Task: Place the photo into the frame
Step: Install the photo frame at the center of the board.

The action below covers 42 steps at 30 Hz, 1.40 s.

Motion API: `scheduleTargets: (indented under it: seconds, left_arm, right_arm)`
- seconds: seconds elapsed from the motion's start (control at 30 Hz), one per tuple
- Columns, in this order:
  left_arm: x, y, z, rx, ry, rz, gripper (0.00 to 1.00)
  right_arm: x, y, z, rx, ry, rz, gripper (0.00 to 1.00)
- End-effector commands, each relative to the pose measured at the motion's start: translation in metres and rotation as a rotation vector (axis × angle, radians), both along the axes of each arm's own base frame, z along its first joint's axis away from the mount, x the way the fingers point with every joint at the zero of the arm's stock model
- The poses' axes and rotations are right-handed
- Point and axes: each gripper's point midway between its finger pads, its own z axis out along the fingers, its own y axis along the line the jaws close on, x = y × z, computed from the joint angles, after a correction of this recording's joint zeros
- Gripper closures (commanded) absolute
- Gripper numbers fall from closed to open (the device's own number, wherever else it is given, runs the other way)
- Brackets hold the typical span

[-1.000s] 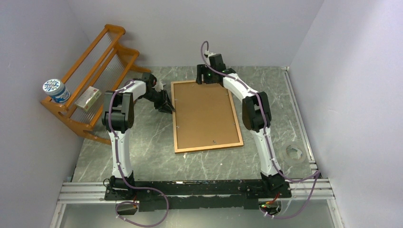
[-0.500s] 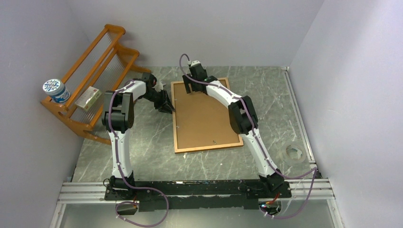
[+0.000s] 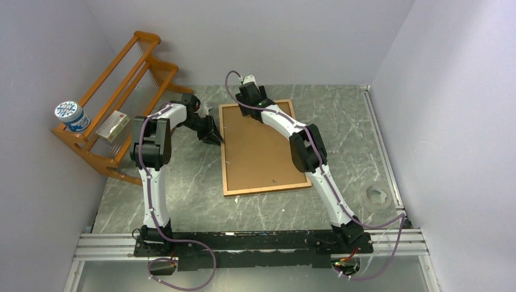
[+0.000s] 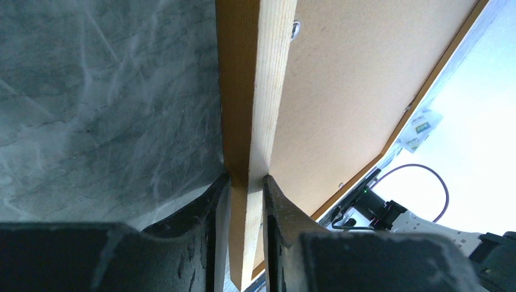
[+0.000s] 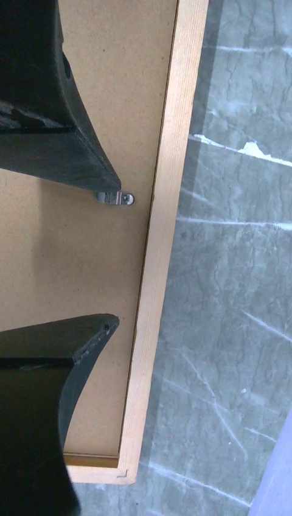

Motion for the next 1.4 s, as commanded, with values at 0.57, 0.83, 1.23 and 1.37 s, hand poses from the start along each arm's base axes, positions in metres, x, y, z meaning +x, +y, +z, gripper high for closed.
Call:
scheduleTargets:
  seconds: [0.57, 0.83, 1.23, 1.37]
  left_arm:
    - [-0.026, 0.005, -0.061, 0.136, 0.089, -0.031, 0.77]
    - [-0.027, 0.006, -0.061, 0.141, 0.089, -0.032, 0.77]
    - [-0.026, 0.006, -0.060, 0.138, 0.084, -0.034, 0.77]
    - [-0.027, 0.006, -0.060, 0.142, 0.084, -0.033, 0.77]
  right_arm:
    - [0.001, -0.035, -0.032, -0.156, 0.081, 0.023, 0.15]
    - [-0.005, -0.029, 0.015, 0.098, 0.109, -0.045, 0.13]
    - [-0.027, 0.003, 0.065, 0.675, 0.220, -0.034, 0.45]
    - [-0.031, 0.023, 0.055, 0.802, 0.282, -0.034, 0.43]
